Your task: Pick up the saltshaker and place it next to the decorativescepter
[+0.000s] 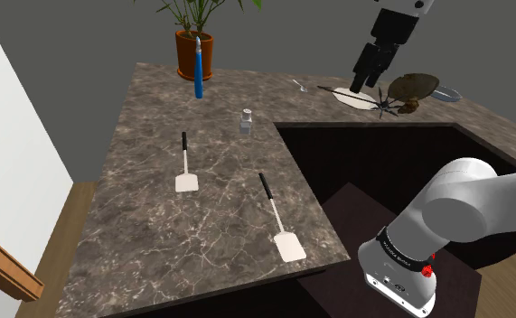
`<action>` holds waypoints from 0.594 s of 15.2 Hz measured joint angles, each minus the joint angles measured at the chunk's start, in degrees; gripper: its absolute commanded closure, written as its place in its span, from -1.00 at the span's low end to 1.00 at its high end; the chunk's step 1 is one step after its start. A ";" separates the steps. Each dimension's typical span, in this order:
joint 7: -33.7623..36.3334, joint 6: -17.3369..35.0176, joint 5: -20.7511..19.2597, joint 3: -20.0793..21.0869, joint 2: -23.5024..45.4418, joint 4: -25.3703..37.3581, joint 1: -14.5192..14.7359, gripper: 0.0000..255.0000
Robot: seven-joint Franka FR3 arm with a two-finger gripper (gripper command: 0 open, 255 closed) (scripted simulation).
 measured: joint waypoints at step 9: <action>0.94 14.18 0.39 1.30 10.58 -1.85 0.41 -1.00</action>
